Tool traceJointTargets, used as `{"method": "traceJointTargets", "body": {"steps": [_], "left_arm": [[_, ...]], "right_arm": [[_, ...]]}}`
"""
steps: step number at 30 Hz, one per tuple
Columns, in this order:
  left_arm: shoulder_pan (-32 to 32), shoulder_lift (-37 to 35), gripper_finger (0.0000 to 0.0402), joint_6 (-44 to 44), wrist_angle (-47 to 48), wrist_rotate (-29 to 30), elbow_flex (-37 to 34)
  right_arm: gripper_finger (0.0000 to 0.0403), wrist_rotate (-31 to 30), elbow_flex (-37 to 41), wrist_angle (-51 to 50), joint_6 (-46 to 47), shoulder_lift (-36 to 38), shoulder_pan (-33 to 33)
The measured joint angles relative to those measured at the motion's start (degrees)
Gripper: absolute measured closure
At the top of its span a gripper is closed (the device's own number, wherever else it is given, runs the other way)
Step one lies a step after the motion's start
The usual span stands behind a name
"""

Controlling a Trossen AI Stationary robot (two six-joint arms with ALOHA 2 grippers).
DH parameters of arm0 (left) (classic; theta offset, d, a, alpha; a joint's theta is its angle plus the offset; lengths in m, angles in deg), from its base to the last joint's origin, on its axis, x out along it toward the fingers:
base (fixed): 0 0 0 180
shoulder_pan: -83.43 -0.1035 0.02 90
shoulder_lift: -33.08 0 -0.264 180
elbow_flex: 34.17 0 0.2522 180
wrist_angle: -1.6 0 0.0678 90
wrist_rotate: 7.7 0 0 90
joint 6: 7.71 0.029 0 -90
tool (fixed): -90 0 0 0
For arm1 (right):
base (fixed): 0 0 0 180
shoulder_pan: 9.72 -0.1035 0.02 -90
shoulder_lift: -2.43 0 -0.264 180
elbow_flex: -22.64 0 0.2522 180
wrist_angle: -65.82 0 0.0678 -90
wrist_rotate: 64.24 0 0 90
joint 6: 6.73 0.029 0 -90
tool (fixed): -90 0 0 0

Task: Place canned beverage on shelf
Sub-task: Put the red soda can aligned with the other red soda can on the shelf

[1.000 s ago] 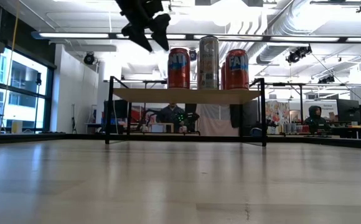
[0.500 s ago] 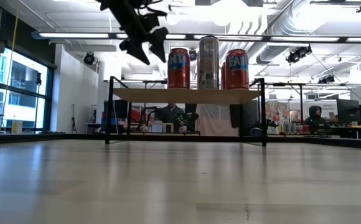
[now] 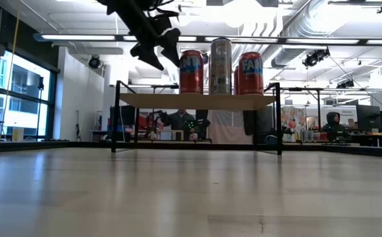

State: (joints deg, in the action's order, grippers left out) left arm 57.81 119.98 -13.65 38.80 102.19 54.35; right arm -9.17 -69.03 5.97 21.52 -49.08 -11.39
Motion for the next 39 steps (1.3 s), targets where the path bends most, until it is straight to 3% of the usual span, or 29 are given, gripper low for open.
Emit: {"method": "traceJointTargets", "body": {"steps": [14,17,23,28,34,39], "left_arm": [[4.59,-2.0,0.0037,-3.05,8.36,-0.22,0.07],[7.02,-2.19,0.0037,-4.08,6.5,0.58,0.07],[11.17,-0.75,0.0037,-3.42,-0.11,7.88,0.07],[11.85,0.25,0.0037,-4.72,-3.39,8.51,0.09],[12.62,0.5,0.0037,-4.95,-6.07,13.86,0.09],[12.56,0.85,0.0037,-4.45,-8.24,11.27,0.08]], "right_arm": [[0.01,-0.55,0.0,0.0,-0.04,0.0,0.0],[0.01,-1.11,0.0,0.0,-0.16,0.0,0.02],[0.01,-2.04,0.0,-0.02,-0.22,0.01,0.07],[0.01,-2.04,0.02,-0.02,-0.22,0.02,0.07],[0.01,-2.01,0.02,-0.02,-0.22,0.02,0.07],[0.01,-2.01,0.02,-0.02,-0.2,0.01,0.07]]}}
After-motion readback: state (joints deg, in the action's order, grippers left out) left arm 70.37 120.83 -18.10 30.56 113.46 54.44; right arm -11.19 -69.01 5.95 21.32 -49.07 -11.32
